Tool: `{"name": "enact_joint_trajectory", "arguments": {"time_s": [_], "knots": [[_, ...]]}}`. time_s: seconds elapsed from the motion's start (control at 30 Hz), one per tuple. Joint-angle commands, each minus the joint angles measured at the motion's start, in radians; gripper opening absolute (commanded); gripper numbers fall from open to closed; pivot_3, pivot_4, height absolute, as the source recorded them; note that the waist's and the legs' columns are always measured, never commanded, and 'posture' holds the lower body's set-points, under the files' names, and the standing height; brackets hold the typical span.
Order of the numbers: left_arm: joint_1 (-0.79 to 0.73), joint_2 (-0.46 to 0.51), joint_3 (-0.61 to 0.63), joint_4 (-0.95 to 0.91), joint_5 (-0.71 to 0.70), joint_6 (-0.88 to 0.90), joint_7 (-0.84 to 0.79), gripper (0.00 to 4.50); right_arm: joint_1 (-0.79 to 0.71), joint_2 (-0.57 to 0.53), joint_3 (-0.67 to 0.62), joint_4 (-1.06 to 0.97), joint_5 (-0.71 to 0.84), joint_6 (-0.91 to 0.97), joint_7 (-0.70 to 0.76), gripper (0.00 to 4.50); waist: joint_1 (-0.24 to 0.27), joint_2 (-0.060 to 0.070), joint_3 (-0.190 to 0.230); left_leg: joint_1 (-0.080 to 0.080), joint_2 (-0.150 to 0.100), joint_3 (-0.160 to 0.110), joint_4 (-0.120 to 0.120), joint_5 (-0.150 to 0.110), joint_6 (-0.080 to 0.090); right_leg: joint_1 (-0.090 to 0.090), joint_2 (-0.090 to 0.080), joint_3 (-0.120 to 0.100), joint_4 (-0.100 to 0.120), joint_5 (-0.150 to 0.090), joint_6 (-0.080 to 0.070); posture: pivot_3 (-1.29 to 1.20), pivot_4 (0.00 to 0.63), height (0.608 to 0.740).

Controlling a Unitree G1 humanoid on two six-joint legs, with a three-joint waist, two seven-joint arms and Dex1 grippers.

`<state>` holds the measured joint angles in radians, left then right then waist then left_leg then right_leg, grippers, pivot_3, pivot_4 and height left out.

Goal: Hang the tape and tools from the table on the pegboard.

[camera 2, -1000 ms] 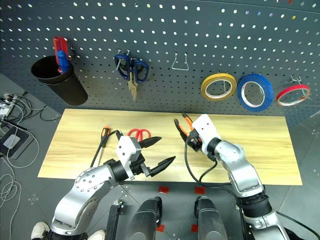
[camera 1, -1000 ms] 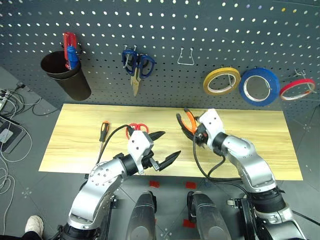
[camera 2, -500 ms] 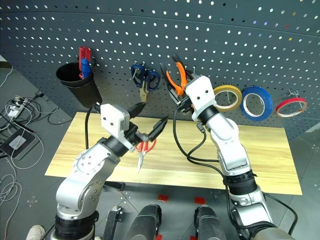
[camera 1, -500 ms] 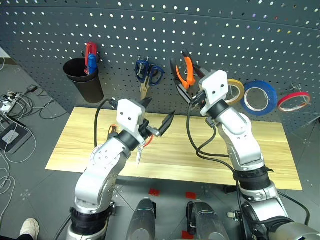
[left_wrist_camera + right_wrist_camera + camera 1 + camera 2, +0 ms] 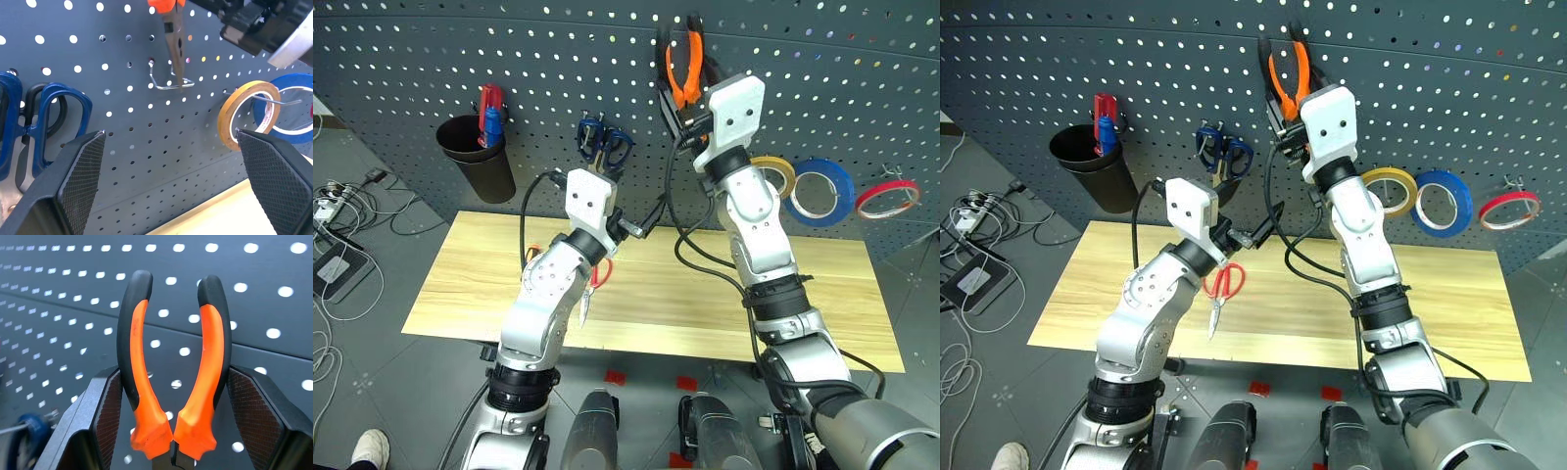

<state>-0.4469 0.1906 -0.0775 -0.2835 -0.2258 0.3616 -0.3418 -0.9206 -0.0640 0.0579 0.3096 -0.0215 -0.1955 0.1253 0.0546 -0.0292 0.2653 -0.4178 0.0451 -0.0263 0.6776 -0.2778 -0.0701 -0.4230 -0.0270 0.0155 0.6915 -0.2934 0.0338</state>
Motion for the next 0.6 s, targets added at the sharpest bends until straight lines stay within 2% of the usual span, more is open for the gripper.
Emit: {"name": "enact_joint_trajectory", "arguments": {"time_s": [0.03,0.6], "knots": [[-0.026,-0.008,-0.011,-0.008,0.005,-0.034,-0.014,4.50,-0.047,0.008,-0.025,0.042,-0.011,-0.077,-0.039,2.96,0.000,0.000,0.000,0.000,0.000,0.000,0.000,0.000,0.000,0.000,0.000,0.000,0.001,0.000,0.000,0.19,0.182,0.740],[-0.033,0.004,-0.009,-0.008,0.002,-0.028,-0.033,4.50,-0.113,0.021,-0.057,0.102,0.022,-0.094,-0.091,2.96,0.000,0.000,0.000,0.001,0.000,0.000,0.001,0.000,0.000,0.000,0.000,0.000,0.006,0.000,0.000,0.19,0.195,0.740]]}}
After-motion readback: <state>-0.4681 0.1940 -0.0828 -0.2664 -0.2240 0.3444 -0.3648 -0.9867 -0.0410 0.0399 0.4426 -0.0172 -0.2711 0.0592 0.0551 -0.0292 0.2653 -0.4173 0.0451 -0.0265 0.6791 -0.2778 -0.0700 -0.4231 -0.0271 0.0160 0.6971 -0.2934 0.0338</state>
